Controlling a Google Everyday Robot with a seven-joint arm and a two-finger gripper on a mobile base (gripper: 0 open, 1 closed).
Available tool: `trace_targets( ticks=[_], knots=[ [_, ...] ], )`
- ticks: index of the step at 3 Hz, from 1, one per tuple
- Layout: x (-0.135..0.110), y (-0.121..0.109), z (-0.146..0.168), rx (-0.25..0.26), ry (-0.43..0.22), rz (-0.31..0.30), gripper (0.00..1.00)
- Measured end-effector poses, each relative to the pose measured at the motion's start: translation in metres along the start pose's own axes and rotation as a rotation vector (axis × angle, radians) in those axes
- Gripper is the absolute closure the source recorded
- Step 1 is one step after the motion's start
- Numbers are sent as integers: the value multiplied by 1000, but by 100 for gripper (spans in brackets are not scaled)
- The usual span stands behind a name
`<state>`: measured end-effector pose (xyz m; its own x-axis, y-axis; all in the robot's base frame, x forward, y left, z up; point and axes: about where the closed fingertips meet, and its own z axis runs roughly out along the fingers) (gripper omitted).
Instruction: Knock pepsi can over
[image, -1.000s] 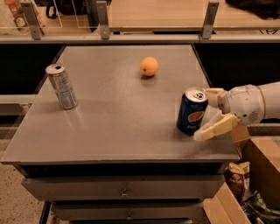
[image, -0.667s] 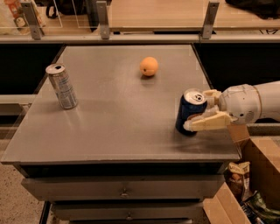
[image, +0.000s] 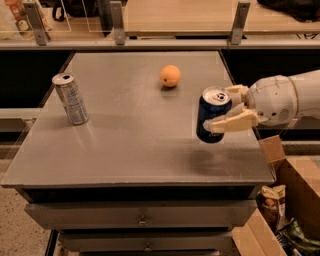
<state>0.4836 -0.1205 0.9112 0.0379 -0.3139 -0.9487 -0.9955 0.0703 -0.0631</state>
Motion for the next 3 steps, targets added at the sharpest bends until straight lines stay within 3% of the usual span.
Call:
trace_targets(
  ticks=[1,2,3],
  knots=[
    [-29,-3,20,49,188,-99,100],
    [-61,-1,46,101,414,-210,100],
    [-65,2,74,75,588,-277,100]
  ],
)
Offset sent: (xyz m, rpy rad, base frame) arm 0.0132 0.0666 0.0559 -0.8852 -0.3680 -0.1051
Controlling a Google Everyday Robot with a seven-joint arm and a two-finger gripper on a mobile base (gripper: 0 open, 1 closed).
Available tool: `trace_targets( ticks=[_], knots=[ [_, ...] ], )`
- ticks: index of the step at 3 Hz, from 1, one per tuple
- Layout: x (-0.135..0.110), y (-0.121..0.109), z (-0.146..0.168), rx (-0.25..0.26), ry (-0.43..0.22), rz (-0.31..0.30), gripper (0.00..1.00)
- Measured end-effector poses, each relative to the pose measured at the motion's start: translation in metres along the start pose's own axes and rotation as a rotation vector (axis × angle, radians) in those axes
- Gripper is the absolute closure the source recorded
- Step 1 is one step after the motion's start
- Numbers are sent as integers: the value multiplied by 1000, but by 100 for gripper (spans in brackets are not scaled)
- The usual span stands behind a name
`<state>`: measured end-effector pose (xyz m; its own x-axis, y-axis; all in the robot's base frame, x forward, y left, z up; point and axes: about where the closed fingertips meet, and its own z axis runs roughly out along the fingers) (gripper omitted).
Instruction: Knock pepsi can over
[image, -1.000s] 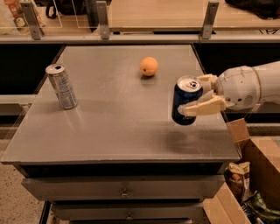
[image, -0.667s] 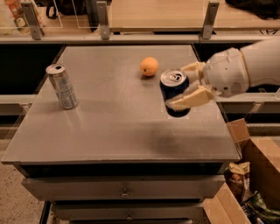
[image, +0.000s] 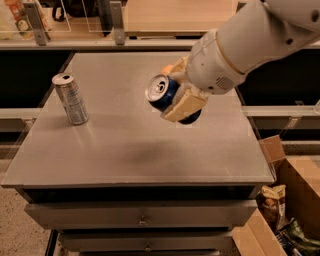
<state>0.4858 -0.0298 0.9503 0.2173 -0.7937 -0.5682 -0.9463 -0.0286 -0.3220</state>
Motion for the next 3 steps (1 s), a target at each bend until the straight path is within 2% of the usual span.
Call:
trace_targets(
  ticks=[1,2,3],
  knots=[
    [17,-5,23,-55,164,-68,100],
    [62,-15,39,-90,320,-94,100],
    [103,-24,43,-90,456,-97,100]
  ],
)
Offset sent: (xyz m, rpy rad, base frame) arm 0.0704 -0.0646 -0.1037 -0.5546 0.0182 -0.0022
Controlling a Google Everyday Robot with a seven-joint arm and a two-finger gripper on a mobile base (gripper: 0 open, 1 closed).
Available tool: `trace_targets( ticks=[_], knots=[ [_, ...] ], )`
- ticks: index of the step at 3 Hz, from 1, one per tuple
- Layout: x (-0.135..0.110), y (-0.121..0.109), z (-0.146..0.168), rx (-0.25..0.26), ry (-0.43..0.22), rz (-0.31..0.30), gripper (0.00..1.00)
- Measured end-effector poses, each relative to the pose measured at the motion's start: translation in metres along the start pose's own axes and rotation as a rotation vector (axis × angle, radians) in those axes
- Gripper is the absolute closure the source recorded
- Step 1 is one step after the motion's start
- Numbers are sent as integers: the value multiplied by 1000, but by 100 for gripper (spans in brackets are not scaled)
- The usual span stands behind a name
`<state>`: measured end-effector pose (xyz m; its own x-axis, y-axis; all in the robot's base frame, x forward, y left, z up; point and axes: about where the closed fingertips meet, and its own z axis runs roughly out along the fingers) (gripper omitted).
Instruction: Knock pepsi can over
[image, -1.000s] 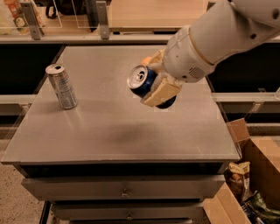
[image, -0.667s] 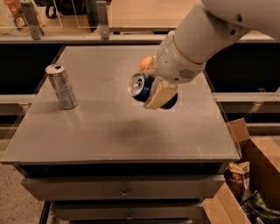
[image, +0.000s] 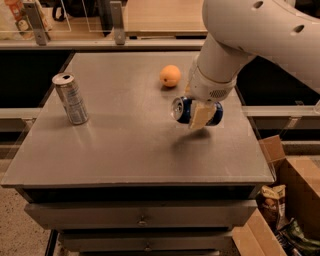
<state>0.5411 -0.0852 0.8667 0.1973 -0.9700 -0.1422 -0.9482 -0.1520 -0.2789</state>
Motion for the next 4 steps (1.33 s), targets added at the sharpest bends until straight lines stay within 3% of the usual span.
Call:
trace_targets(
  ticks=[1,2,4],
  knots=[
    [21,-1,5,22,129,-10,100],
    [31,3,4,17,198,-35,87],
    [26,24,13,-92,198,-134,40]
  ],
)
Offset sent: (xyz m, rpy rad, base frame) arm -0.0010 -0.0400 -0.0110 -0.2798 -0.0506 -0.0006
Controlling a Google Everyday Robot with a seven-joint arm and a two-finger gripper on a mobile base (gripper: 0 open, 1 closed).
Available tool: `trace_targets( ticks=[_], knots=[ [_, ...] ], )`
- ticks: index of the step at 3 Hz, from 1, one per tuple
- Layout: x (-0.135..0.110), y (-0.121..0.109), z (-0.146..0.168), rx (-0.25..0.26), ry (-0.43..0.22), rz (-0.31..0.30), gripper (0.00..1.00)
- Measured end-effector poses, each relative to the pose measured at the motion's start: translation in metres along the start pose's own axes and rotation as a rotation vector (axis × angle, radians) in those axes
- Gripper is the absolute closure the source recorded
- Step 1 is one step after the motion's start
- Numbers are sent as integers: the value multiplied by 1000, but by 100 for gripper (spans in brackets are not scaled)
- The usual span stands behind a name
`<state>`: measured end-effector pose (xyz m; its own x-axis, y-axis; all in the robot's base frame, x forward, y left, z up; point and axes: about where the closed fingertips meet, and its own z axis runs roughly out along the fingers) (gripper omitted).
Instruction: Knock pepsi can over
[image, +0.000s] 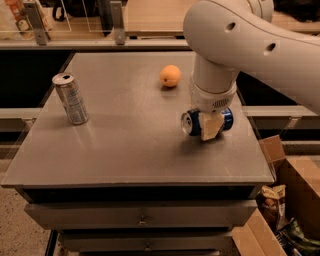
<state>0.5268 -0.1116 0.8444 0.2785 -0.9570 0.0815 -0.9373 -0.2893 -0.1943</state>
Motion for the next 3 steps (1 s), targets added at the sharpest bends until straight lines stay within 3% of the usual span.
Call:
trace_targets(
  ticks=[2,3],
  knots=[
    [-6,12,8,-63,6,-69,0],
    [-5,17,8,-111,-39,-90,0]
  ],
)
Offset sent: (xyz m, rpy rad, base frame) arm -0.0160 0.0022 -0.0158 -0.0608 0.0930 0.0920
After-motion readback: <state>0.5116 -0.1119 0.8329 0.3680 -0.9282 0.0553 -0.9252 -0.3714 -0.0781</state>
